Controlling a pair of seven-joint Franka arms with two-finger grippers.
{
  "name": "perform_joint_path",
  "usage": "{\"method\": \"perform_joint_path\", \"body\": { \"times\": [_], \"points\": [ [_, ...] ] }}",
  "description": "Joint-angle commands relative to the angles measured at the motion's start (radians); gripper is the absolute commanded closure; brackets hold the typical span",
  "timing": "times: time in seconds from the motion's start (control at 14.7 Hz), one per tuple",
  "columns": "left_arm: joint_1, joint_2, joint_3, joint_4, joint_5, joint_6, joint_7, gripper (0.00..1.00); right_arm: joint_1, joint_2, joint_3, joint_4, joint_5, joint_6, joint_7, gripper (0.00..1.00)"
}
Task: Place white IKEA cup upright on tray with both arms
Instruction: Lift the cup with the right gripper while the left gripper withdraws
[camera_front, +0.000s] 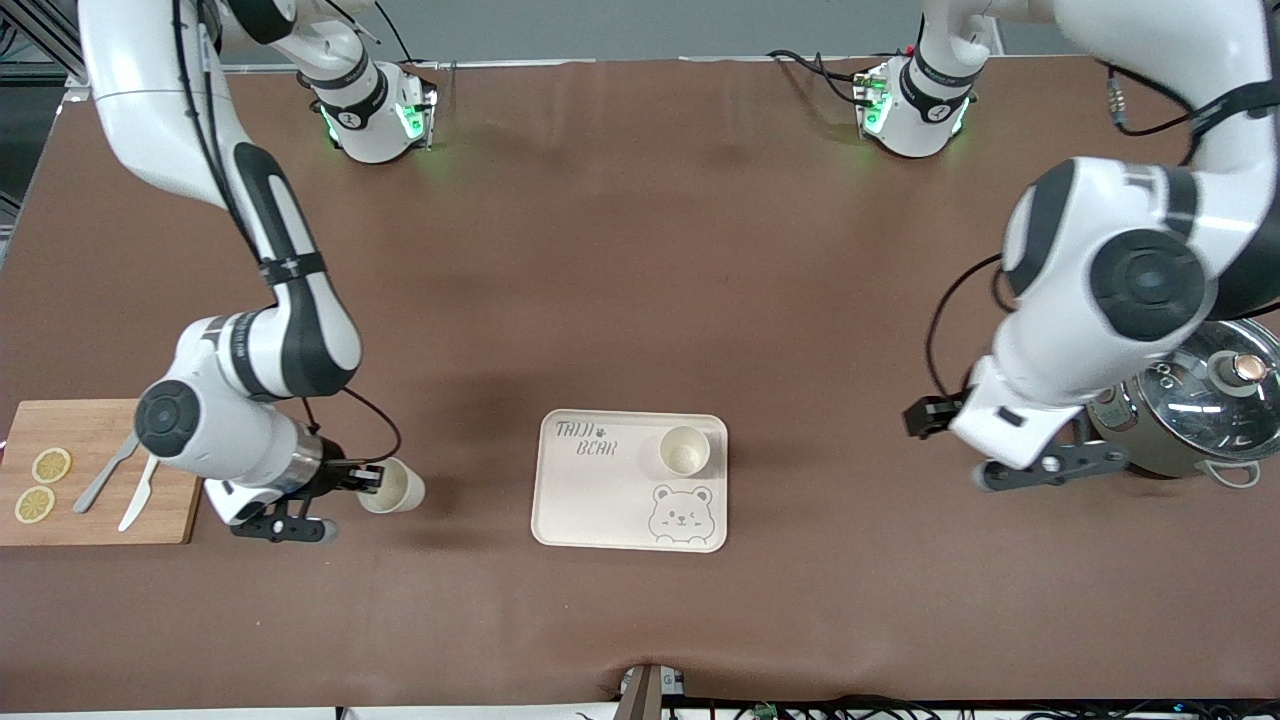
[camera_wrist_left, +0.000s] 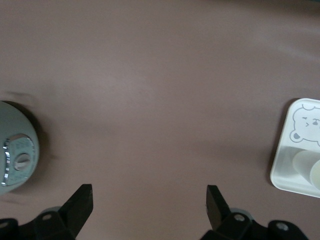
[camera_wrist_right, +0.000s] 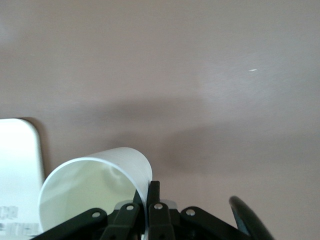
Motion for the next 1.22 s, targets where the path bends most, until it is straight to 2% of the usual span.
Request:
{"method": "perform_joint_path", "body": {
  "times": [0.0,0.27,0.61,0.88,1.15],
  "points": [
    [0.035,-0.067,0.001,-0.046,-0.020,-0.015,0.067,0.00,0.049,-0.006,-0.008,0.019,0.015,-0.020,0.126,1.00],
    [0.116,-0.134,-0.014,-0.068,-0.042,-0.081,0.221,0.00,0.138,0.009,-0.009,0.050,0.009,-0.005,0.292,1.00],
    [0.175,-0.263,-0.049,-0.196,-0.065,-0.075,0.250,0.00,0.208,0.061,-0.011,0.116,0.003,-0.003,0.427,1.00],
    [0.225,-0.401,-0.072,-0.353,-0.089,-0.033,0.285,0.00,0.257,0.118,-0.015,0.159,-0.002,0.044,0.512,1.00],
    [0.276,-0.498,-0.080,-0.416,-0.138,-0.030,0.344,0.00,0.296,0.164,-0.017,0.160,-0.003,0.122,0.558,1.00]
  ]
}}
